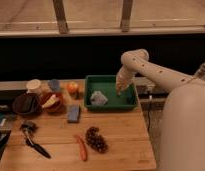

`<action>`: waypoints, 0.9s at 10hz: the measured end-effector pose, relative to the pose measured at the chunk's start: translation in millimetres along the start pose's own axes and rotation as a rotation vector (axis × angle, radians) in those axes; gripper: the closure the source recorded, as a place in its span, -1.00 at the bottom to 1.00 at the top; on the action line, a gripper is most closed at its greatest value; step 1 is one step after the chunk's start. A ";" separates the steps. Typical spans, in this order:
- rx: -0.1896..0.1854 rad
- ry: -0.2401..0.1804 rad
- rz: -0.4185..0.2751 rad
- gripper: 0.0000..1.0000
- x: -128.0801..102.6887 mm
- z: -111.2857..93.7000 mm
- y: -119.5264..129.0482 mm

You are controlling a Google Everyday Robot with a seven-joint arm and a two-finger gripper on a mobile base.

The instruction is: Place fork in tray

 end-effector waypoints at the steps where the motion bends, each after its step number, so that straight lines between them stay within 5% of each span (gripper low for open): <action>1: -0.022 0.001 0.005 1.00 -5.8 3.8 -0.1; 5: -0.101 -0.011 0.012 0.93 -13.8 12.0 3.2; 9: -0.103 -0.009 0.009 0.30 -13.2 12.6 6.2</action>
